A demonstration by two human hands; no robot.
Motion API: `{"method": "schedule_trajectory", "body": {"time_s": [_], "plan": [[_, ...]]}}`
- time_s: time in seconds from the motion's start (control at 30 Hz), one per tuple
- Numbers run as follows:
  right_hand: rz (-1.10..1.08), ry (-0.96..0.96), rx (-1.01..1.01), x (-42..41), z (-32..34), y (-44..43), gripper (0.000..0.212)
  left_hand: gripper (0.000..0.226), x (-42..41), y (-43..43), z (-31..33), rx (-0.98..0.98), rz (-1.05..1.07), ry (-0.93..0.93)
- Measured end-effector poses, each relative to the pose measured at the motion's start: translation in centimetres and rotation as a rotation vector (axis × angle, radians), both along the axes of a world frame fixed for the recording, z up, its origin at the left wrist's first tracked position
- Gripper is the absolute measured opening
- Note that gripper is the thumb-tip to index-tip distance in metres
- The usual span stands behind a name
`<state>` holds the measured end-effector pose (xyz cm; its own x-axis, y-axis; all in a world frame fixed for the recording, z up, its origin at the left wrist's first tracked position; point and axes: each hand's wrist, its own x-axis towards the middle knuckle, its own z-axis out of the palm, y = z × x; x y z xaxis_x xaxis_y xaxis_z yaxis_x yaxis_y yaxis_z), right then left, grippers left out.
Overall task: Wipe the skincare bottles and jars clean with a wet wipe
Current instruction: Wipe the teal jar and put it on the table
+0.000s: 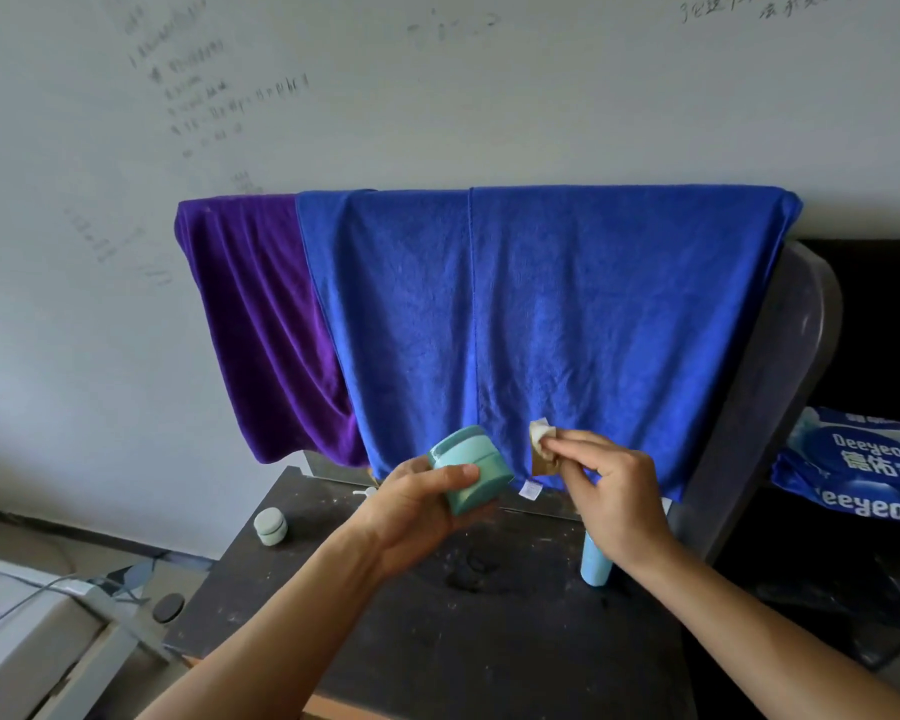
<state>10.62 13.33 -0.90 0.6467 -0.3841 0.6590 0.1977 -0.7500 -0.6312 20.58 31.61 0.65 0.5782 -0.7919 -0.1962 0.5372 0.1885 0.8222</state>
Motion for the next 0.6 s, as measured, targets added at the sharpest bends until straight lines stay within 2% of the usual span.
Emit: {"method": "schedule_trajectory", "body": {"time_s": [0.07,0.13,0.23,0.33,0.4,0.5,0.6], "plan": [[0.018,-0.067,0.018,-0.3,1.0,0.7,0.024,0.06,-0.1,-0.1,0.3,0.048,0.012,-0.09],[0.086,-0.128,-0.04,-0.9,1.9,2.0,0.021,0.067,-0.2,-0.1,0.6,0.096,0.012,-0.182],[0.178,-0.105,-0.127,-1.1,1.6,2.7,0.022,0.071,-0.8,-0.1,1.0,0.105,-0.014,-0.327],[0.125,0.11,0.041,-0.1,0.5,0.3,0.026,0.069,-1.5,0.0,1.5,0.101,-0.019,-0.487],[0.088,0.158,0.185,-0.3,0.6,-0.6,0.029,0.069,-1.8,0.0,1.6,0.144,0.027,-0.647],[0.089,-0.032,0.127,-1.5,2.5,0.7,0.025,0.071,-2.0,-0.2,1.4,0.24,0.124,-0.92],[0.162,-0.113,-0.043,-2.1,2.7,2.8,0.023,0.068,-2.7,-0.4,1.1,0.263,0.22,-1.064]]}}
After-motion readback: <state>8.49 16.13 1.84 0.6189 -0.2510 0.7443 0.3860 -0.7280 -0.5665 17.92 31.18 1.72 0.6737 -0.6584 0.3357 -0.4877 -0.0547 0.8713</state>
